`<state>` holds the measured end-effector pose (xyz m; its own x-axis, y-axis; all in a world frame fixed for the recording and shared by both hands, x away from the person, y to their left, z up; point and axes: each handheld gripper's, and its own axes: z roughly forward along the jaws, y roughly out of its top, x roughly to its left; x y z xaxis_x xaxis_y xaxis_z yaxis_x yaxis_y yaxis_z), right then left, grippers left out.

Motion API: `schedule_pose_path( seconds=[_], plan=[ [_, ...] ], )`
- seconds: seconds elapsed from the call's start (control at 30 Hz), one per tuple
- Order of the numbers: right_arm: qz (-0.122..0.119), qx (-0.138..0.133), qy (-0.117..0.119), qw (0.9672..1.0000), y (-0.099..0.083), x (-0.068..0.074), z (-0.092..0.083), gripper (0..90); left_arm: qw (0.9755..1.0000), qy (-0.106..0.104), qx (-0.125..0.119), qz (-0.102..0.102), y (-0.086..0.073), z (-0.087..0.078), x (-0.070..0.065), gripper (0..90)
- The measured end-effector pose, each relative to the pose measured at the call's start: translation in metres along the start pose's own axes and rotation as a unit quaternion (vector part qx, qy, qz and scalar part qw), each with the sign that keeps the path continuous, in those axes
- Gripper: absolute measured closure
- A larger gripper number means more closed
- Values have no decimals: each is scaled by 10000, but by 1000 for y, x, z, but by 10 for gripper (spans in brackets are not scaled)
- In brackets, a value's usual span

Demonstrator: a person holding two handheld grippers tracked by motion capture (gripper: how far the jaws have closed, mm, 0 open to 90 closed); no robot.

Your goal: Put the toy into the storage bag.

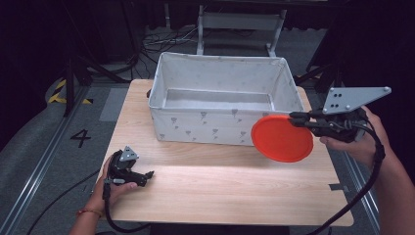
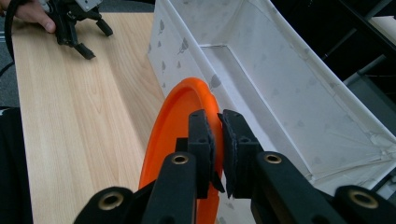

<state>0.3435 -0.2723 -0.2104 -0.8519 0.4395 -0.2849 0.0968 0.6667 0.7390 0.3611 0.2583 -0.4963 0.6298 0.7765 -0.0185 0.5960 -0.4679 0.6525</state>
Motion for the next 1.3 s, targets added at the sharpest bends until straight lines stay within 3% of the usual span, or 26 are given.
schedule_pose_path(
  seconds=[0.6, 0.83, 1.3],
  plan=[
    [-35, 18, -314, 9995, 36, -39, -7, 827, 10000, -1, 0, 0, 0, 0, 0, 5],
    [51, -86, -314, 9995, 43, -55, -6, 828, 10000, 0, 0, -1, 0, 0, 0, 5],
    [143, 39, -405, 9991, 57, -89, 16, 828, 10000, -4, 4, 0, 0, 0, 0, 5]
  ],
)
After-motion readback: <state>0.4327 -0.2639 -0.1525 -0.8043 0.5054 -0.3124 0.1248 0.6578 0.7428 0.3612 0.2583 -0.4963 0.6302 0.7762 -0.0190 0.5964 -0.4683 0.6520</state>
